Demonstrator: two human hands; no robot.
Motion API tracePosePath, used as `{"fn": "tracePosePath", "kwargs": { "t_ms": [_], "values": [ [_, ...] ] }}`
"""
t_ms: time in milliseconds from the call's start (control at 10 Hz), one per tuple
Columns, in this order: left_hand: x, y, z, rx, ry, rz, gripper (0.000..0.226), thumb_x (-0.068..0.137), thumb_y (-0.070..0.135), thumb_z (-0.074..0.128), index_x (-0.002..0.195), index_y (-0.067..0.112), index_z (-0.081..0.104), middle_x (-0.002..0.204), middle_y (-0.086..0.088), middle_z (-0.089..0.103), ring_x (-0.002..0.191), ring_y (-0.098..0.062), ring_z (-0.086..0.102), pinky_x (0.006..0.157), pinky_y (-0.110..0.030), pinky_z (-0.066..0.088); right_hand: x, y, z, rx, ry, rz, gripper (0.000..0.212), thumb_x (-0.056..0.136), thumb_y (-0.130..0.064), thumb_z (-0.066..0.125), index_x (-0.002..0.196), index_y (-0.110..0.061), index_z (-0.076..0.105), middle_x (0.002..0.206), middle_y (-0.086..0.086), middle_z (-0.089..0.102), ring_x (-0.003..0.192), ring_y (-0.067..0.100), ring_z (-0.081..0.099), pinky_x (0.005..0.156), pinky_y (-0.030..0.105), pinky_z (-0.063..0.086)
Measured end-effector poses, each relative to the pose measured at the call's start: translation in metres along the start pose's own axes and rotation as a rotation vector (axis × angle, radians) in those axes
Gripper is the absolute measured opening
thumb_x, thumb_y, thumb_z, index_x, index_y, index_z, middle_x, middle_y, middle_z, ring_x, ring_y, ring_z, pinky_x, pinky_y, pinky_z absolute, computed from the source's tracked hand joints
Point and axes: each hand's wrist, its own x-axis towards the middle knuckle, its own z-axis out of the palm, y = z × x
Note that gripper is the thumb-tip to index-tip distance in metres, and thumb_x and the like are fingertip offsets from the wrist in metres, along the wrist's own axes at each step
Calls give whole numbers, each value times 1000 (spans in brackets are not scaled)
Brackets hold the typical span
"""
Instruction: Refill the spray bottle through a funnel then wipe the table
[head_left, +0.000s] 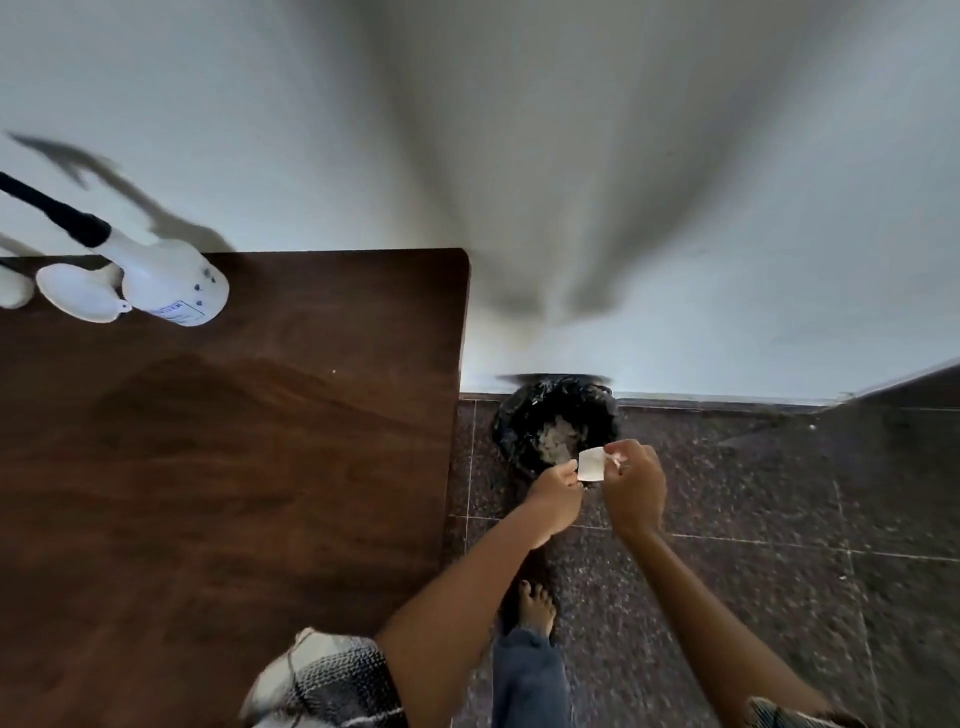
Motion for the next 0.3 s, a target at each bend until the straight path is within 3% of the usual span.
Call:
{"fn": "tracePosePath", "kwargs": {
  "t_ms": [100,200,300],
  "values": [
    [14,8,-5,49,43,5,49,99,10,38,147,13,28,149,-5,38,124,-17,48,75,-15,39,17,0,11,-37,-39,-10,22,88,2,50,101,-3,66,101,18,64,79,25,57,65,25,34],
    [25,9,-10,80,71,37,49,99,13,38,147,15,28,150,-3,37,101,-10,48,62,-11,34,29,4,21,-45,-84,-24,37,83,7,46,111,-9,65,105,17,68,88,29,62,66,27,39],
    [25,9,-14,65,111,40,49,99,14,37,147,15,27,151,-4,35,105,-12,56,65,-11,35,35,6,27,-70,-109,22,44,81,10,44,116,-9,63,109,18,67,93,31,63,66,26,41]
  ]
}}
